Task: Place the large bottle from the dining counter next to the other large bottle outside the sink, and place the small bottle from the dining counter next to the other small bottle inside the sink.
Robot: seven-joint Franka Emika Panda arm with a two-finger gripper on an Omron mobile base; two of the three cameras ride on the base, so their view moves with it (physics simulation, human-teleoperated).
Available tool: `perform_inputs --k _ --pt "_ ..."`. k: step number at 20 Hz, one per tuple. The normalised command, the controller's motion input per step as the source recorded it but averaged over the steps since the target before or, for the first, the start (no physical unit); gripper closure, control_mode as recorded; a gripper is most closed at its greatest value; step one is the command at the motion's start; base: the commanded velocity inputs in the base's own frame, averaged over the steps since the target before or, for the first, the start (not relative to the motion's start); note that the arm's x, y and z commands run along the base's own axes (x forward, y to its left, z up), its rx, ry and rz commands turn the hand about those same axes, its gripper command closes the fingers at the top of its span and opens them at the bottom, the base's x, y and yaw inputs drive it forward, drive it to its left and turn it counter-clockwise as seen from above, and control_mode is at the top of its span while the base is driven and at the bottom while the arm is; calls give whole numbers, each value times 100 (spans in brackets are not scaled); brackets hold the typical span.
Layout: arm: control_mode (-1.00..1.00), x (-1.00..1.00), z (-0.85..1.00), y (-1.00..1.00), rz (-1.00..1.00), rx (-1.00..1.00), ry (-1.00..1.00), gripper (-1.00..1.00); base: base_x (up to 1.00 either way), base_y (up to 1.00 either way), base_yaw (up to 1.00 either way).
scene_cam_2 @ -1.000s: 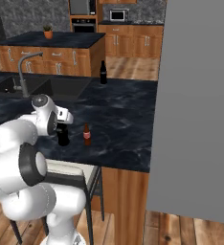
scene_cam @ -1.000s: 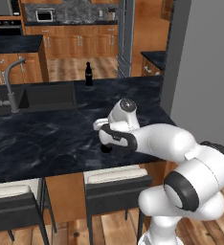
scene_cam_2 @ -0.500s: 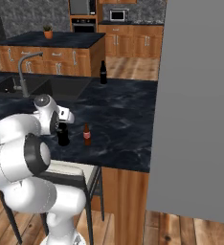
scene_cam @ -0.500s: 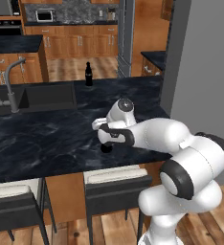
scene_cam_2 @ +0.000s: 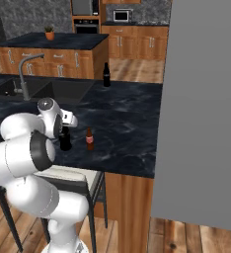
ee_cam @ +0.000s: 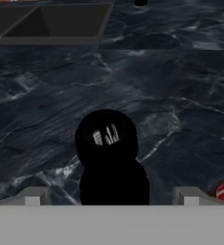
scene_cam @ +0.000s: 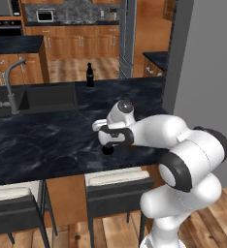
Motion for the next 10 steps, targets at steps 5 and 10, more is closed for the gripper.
perform_inputs --k 5,10 --pt "-100 13 -7 3 0 0 0 -100 0 0 0" --pt "-100 10 -6 4 0 0 0 -100 0 0 0"
